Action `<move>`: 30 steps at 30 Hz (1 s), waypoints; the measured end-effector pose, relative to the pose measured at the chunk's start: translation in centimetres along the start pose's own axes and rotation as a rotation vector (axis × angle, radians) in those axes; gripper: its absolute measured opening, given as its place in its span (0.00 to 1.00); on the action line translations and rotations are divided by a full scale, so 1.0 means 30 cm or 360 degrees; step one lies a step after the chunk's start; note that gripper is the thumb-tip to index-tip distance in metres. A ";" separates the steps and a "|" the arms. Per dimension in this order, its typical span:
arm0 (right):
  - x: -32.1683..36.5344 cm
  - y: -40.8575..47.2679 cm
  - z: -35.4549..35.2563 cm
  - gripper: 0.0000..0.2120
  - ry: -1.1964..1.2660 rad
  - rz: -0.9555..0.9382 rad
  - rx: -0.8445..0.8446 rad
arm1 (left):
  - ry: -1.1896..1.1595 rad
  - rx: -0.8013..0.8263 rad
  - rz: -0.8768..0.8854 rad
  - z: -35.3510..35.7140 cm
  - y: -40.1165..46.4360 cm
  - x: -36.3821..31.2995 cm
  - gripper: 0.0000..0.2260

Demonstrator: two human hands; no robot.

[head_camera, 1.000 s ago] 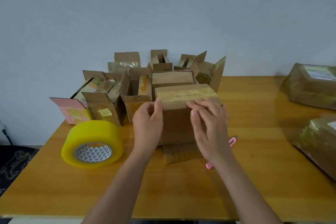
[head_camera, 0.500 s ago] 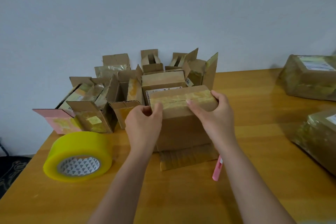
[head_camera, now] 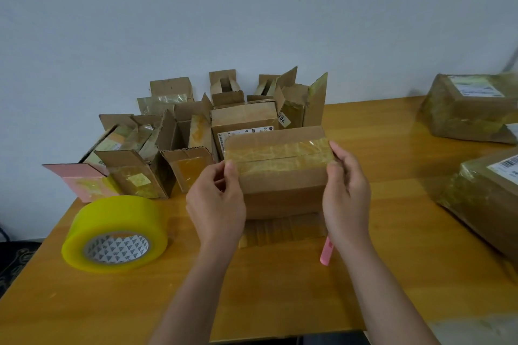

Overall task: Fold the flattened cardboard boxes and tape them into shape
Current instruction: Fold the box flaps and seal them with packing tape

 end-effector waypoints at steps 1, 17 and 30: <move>-0.006 -0.006 -0.012 0.16 0.0057 0.0009 0.0007 | -0.0078 -0.0002 -0.0010 -0.005 -0.006 0.000 0.11; -0.034 -0.013 -0.031 0.17 0.0495 0.0207 0.0343 | -0.0270 0.0140 -0.0125 0.000 -0.058 0.007 0.15; 0.019 -0.021 0.023 0.33 -0.0214 0.0172 0.0097 | -0.0183 -0.0083 -0.0229 -0.003 -0.052 -0.029 0.26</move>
Point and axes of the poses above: each hand's wrist, its own y-axis towards the middle knuckle, its own z-axis out of the palm, x = y × z, the point moved 4 cm from there along y, towards the middle knuckle, and after that the axes turned 14 degrees about -y, right-handed, at the moved point
